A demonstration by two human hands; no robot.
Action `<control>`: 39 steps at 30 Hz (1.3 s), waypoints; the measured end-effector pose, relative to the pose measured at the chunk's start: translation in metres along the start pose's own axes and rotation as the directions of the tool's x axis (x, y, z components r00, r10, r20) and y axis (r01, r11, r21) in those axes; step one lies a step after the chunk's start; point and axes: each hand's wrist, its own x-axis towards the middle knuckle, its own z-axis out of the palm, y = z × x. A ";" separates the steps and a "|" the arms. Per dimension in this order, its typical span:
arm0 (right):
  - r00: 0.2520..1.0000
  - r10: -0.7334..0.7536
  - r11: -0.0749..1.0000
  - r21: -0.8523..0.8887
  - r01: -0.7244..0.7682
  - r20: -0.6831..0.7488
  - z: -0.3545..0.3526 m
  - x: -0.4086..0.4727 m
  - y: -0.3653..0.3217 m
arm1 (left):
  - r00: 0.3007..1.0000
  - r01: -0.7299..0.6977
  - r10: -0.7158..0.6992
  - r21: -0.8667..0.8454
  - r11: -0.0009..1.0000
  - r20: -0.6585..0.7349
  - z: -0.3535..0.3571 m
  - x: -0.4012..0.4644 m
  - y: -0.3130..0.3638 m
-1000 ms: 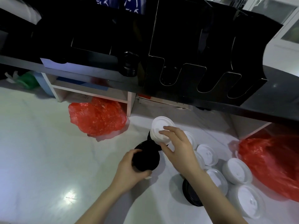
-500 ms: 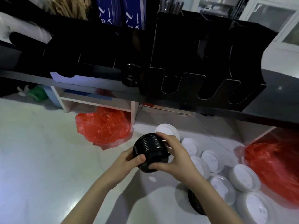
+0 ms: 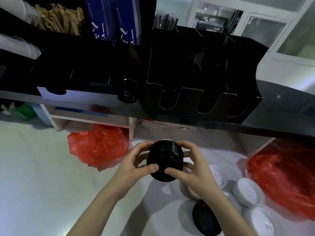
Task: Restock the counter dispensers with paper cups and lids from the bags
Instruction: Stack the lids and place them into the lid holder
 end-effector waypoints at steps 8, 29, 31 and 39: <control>0.998 0.036 0.992 0.124 -0.029 -0.058 -0.001 0.004 -0.005 | 0.999 0.032 -0.032 -0.008 0.999 0.021 0.002 0.005 0.009; 0.793 -0.610 0.668 -0.528 0.524 0.016 -0.008 0.034 -0.034 | 0.959 0.075 -0.149 -0.290 0.954 -0.241 0.008 0.037 0.062; 0.709 -0.693 0.483 -0.646 0.591 0.130 -0.010 0.042 -0.037 | 0.967 0.073 -0.149 -0.330 0.941 -0.209 0.008 0.043 0.076; 0.661 -0.744 0.375 -0.755 0.537 0.100 -0.036 0.076 -0.071 | 0.982 0.025 -0.111 -0.484 0.875 -0.150 0.011 0.067 0.115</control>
